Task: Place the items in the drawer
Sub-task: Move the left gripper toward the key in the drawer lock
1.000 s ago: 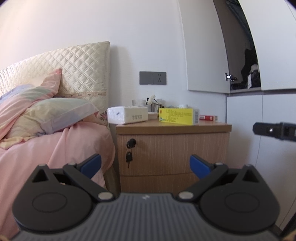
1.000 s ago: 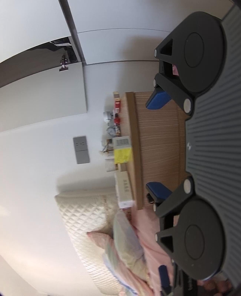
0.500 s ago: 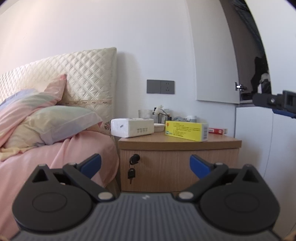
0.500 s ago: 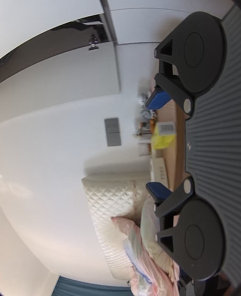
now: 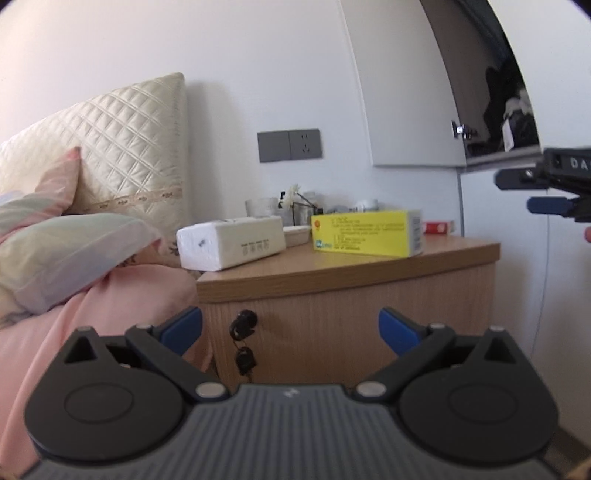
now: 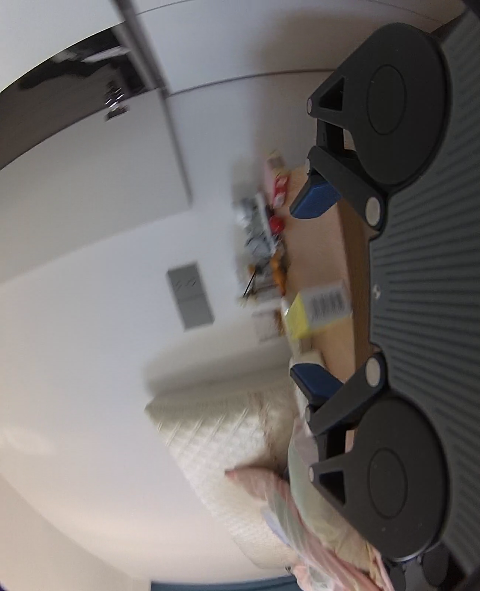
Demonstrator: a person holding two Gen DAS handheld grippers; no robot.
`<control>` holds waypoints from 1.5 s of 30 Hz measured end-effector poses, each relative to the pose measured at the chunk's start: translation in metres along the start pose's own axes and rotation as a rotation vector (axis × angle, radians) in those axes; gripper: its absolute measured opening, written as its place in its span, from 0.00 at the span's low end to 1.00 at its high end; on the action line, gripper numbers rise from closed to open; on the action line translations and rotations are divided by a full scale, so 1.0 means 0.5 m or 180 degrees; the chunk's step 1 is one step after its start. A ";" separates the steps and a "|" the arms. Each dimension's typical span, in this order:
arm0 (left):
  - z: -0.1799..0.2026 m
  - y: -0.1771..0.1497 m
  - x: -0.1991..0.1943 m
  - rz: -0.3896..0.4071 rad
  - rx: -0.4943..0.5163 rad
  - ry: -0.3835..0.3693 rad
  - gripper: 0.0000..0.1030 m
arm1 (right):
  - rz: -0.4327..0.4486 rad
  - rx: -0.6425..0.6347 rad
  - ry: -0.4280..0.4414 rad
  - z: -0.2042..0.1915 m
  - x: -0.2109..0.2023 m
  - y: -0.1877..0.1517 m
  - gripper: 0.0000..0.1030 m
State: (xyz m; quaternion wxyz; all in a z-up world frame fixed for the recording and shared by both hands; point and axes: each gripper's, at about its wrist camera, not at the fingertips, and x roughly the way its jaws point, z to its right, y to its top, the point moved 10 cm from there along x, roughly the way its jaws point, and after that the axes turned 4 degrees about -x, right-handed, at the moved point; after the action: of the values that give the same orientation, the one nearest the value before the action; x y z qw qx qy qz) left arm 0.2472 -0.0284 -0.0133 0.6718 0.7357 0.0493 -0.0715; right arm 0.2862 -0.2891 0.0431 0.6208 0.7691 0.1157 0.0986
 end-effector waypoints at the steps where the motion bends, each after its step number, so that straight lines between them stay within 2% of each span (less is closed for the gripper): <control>1: -0.006 -0.004 0.017 -0.0036 0.0035 0.0011 1.00 | -0.0062 0.0003 -0.0029 0.015 0.013 -0.012 0.85; 3: -0.021 -0.011 0.048 -0.0075 0.0079 0.0024 1.00 | -0.0174 0.0033 -0.0026 0.042 0.037 -0.035 0.85; 5: -0.037 -0.018 0.075 -0.0082 0.0063 0.0004 1.00 | -0.0223 0.0228 -0.0029 0.073 0.053 -0.054 0.86; 8: -0.052 -0.038 0.116 -0.0176 0.0099 -0.0048 1.00 | -0.0257 0.0393 0.0141 0.099 0.077 -0.081 0.86; 13: -0.076 -0.061 0.174 -0.0267 0.0055 -0.0074 1.00 | -0.0335 0.0092 0.0281 0.107 0.099 -0.124 0.86; 15: -0.085 -0.068 0.194 -0.0311 -0.0038 -0.0091 0.99 | -0.0315 -0.0050 0.0272 0.115 0.106 -0.129 0.86; 19: -0.093 -0.078 0.226 -0.0380 -0.0022 -0.0082 0.99 | -0.0413 -0.0269 0.0189 0.140 0.126 -0.148 0.86; 24: -0.102 -0.095 0.257 -0.0466 -0.0018 -0.0134 0.99 | -0.0483 -0.0306 0.0091 0.172 0.144 -0.166 0.86; 33: -0.120 -0.104 0.302 -0.0482 0.0006 -0.0264 1.00 | -0.0603 -0.0462 0.0162 0.176 0.177 -0.195 0.85; 37: -0.131 -0.104 0.313 -0.0498 -0.0034 -0.0450 1.00 | -0.0569 -0.0463 0.0201 0.171 0.186 -0.196 0.85; 45: -0.120 -0.086 0.315 -0.0402 -0.0038 -0.0608 1.00 | -0.0516 -0.0414 0.0239 0.169 0.187 -0.200 0.85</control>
State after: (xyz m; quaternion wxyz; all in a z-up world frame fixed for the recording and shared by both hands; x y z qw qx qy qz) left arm 0.3976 0.0318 -0.0771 0.6719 0.7169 0.0317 -0.1832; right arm 0.3946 -0.3195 -0.0716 0.6706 0.7110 0.1941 0.0841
